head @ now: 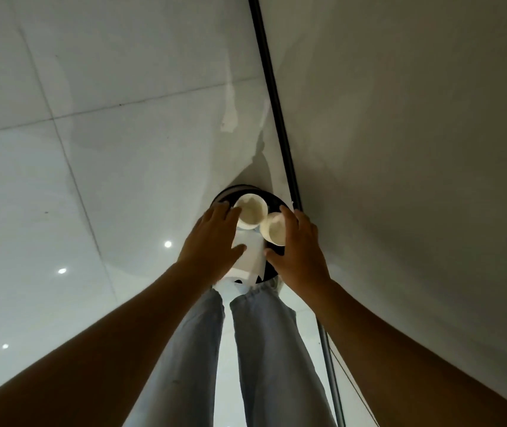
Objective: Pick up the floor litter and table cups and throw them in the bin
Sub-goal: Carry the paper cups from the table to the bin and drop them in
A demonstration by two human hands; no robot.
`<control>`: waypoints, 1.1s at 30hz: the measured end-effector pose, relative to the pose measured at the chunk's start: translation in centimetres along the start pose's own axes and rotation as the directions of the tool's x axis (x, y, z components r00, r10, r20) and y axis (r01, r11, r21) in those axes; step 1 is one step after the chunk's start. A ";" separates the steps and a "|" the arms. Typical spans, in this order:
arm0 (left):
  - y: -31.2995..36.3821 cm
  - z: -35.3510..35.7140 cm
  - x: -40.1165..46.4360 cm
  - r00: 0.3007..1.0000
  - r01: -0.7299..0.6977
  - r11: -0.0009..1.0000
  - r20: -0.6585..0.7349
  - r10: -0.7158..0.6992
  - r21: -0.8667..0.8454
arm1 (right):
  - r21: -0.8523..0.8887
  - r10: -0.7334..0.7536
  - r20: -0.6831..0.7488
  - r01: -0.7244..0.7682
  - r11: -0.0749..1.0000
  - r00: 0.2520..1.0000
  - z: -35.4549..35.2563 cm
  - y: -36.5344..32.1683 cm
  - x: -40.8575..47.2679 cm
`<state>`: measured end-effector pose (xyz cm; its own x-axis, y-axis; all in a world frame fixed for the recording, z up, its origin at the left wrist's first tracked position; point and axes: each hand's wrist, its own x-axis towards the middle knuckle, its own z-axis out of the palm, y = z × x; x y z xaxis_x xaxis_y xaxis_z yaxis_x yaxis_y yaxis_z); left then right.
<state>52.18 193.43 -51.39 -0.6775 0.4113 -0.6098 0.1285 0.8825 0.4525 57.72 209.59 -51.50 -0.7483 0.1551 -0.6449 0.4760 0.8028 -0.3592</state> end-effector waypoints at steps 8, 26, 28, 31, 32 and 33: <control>1.1 -7.9 -13.5 0.988 0.140 0.990 -0.056 -0.142 -0.035 | -0.107 -0.205 0.137 0.220 0.970 0.969 -6.2 -9.3 -9.3; 3.4 -4.8 -51.3 0.544 0.520 0.556 -0.250 -0.801 -0.649 | -0.502 -0.486 0.671 0.826 0.257 0.560 -4.1 -27.3 -36.8; 2.2 -3.1 -56.4 0.457 0.512 0.473 -0.239 -0.857 -0.717 | -0.480 -0.503 0.715 0.864 0.153 0.486 -0.5 -29.9 -41.1; -0.2 0.4 -64.8 0.313 0.495 0.345 -0.207 -0.927 -0.797 | -0.417 -0.505 0.785 0.909 0.000 0.360 6.2 -33.3 -48.2; -1.0 1.9 -67.8 0.273 0.491 0.299 -0.181 -0.945 -0.818 | -0.387 -0.494 0.810 0.921 -0.045 0.316 8.6 -34.2 -50.7; -1.8 3.5 -70.9 0.234 0.488 0.253 -0.155 -0.960 -0.835 | -0.356 -0.481 0.833 0.930 -0.088 0.273 11.1 -34.9 -53.3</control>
<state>102.51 163.50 -11.28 -0.3939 -0.7861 -0.4763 -0.9028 0.2336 0.3610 86.17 166.87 -12.08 -0.0486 -0.8237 -0.5649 -0.9025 0.2785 -0.3285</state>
